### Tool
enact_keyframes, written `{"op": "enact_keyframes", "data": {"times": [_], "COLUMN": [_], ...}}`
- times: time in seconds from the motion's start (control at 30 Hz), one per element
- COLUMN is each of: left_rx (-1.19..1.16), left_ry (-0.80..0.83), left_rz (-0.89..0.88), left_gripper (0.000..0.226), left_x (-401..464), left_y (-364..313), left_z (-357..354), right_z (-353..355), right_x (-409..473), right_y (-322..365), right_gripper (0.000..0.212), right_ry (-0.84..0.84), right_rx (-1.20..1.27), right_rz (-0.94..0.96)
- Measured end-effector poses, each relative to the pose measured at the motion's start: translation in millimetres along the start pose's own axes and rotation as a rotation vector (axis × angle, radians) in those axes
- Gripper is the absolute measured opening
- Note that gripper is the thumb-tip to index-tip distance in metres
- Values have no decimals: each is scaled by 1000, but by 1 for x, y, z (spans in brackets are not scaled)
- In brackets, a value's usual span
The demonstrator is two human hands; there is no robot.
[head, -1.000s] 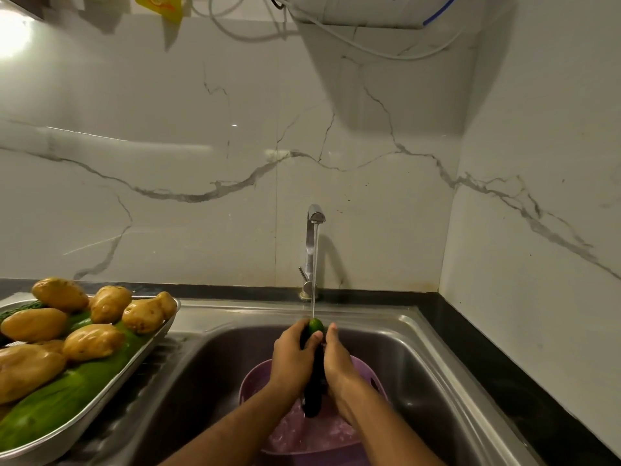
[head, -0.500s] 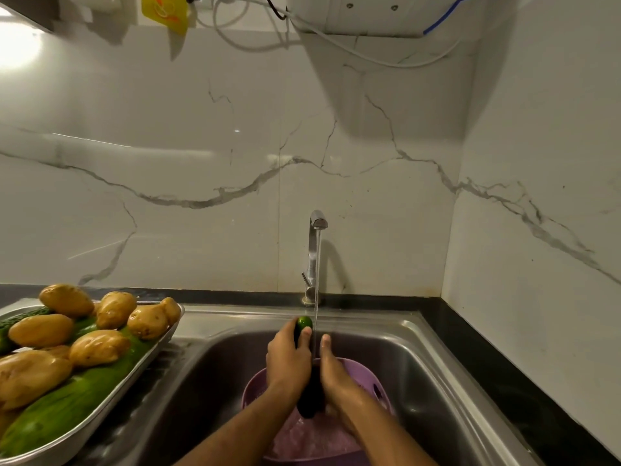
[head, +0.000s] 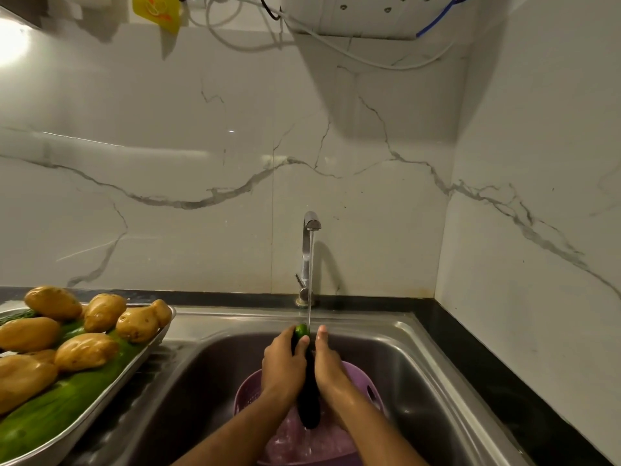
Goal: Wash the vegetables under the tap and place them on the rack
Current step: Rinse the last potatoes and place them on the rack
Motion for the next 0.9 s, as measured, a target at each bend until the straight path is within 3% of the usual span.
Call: {"op": "enact_keyframes", "data": {"times": [0.13,0.33,0.53,0.67,0.73,0.9], "left_rx": [39,43,235,133,115,249], "left_ry": [85,-56,66,14,-9,125], "left_rz": [8,-47,41,-45,-66,37], "left_gripper": [15,20,6,6,10,12], "left_x": [-2,2,-1,2,3,-1], "left_y": [13,1,22,8,1,18], "left_z": [-3,6,6,7,6,2], "right_z": [7,-6,6,-8,-8,4], "right_x": [2,6,9,15,15,8], "right_y": [6,-15,4,-19,-22,1], "right_gripper": [76,86,70,99,104,75], "right_ry": [-65,58,-57,34,42,-43], "right_rx": [39,-42,51,-7,0,25], "right_rz": [78,-93,82,-63,-107,2]}}
Point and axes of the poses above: each hand's wrist, its own x-axis towards the middle knuckle, its own z-axis out of the back of the hand, y = z × x, the point moved 5 cm from there along x, towards the middle knuckle, and after that the axes turned 9 degrees about -x, right-handed, at the moved point
